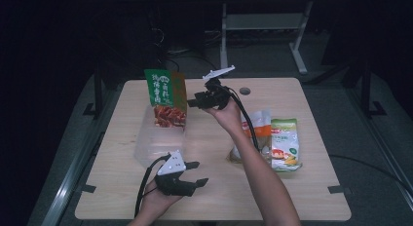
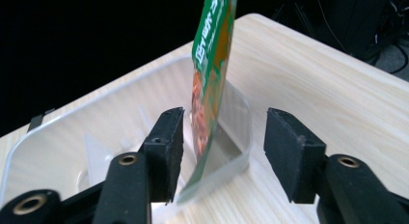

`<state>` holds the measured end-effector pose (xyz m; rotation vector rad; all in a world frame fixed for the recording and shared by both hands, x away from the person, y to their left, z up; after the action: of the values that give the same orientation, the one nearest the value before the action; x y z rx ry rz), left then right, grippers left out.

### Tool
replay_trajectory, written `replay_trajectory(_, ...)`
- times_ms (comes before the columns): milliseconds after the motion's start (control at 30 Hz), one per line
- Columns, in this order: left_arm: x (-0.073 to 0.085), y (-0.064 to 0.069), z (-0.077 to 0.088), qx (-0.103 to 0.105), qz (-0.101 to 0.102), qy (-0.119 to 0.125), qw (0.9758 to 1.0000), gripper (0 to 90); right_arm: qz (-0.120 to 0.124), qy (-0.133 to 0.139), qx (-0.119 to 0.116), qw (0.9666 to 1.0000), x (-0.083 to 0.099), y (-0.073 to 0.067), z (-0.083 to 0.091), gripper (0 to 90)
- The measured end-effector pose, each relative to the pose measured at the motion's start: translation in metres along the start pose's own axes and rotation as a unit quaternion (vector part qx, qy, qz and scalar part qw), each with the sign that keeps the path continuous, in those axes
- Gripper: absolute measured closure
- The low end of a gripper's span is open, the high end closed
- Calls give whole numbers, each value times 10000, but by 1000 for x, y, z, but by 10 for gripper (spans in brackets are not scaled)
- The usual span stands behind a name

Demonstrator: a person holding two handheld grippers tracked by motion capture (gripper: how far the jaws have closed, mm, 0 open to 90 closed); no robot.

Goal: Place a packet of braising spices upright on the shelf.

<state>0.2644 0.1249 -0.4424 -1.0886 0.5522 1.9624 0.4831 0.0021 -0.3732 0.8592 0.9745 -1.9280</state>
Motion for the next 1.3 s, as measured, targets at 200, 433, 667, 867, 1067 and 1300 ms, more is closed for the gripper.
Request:
replay_trajectory(200, 0, 0, -1, 2, -23, 12, 10000, 371, -76, -76, -75, 9999, 12, 0, 19, 438)
replay_trajectory(433, 1, 0, -1, -6, 4, 0, 10000, 369, -139, -164, -82, 9997, 25, -2, 39, 403)
replay_trajectory(667, 1, -1, -1, -8, -12, -15, 10000, 367, -191, -278, -64, 9994, 31, -5, 58, 376)
replay_trajectory(867, 1, 0, -2, -4, -1, 3, 10000, 365, -183, -286, 34, 9994, 39, -7, 74, 370)
replay_trajectory(1067, 1, -1, -2, -16, -3, 5, 10000, 365, -215, -371, 159, 9990, 50, -6, 86, 360)
replay_trajectory(1300, 0, -1, -1, -32, -32, 17, 10000, 363, -368, -547, 304, 9974, 65, -3, 99, 332)
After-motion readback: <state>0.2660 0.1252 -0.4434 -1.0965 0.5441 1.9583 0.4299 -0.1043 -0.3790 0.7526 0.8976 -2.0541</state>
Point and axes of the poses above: each handheld gripper's, and its own axes: z roughly backward along the jaws, x roughly out of its underside, y roughly to its right, the point moved 4 cm from there along -z, roughly forward along the jaws, and after that the axes turned 9 degrees about -x, right-handed, at the moved point
